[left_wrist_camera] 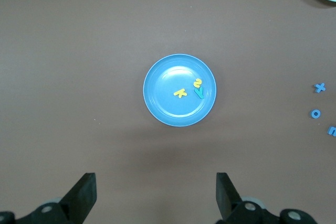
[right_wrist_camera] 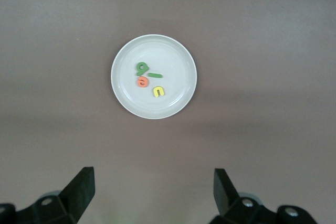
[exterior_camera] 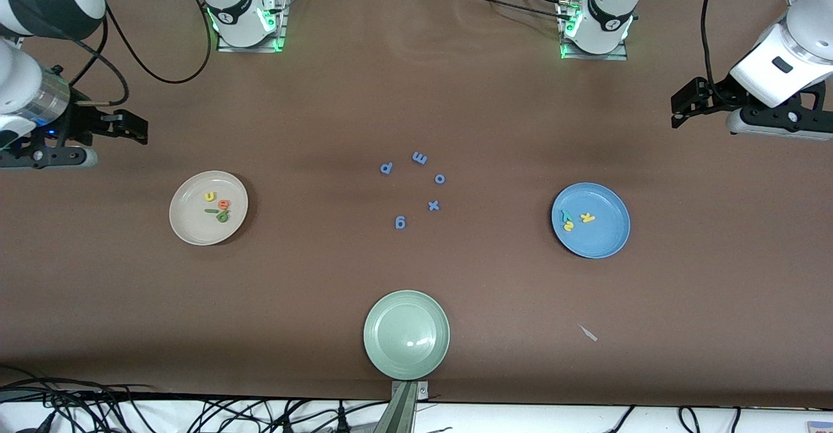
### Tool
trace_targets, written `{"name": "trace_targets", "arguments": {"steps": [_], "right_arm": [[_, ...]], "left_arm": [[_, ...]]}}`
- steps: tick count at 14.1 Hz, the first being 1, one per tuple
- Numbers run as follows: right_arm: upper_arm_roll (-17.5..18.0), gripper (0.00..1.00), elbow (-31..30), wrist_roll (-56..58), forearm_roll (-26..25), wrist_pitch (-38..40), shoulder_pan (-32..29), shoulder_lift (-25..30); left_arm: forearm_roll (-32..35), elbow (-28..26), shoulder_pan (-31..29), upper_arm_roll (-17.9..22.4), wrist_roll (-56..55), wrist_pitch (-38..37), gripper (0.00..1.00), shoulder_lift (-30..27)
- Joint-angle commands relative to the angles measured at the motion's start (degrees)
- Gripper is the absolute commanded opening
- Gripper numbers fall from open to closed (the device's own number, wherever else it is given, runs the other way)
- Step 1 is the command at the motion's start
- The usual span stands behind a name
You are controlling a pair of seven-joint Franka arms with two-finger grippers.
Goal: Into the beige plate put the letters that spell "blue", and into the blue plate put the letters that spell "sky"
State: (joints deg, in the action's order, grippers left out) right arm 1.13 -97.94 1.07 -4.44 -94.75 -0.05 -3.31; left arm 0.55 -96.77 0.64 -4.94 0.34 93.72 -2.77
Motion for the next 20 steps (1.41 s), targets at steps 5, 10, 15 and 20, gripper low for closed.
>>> {"name": "trace_targets", "arguments": {"steps": [5,10,15,20], "right_arm": [[-0.69,1.00,3.29,1.04,2.51,1.76,-0.04,0.06],[-0.69,1.00,6.53,1.04,2.51,4.92,0.49,-2.05],[-0.51,1.00,8.47,0.34,4.27,5.80,0.22,-3.28],[-0.42,1.00,8.47,0.07,4.27,5.89,0.40,-3.28]], "left_arm": [[-0.63,1.24,0.06,0.11,-0.43,-1.26,1.00,0.22],[-0.63,1.24,0.06,0.11,-0.43,-1.43,1.00,0.22],[-0.63,1.24,0.06,0.11,-0.51,-1.43,1.00,0.22],[-0.63,1.24,0.06,0.11,-0.51,-1.43,1.00,0.22]]}}
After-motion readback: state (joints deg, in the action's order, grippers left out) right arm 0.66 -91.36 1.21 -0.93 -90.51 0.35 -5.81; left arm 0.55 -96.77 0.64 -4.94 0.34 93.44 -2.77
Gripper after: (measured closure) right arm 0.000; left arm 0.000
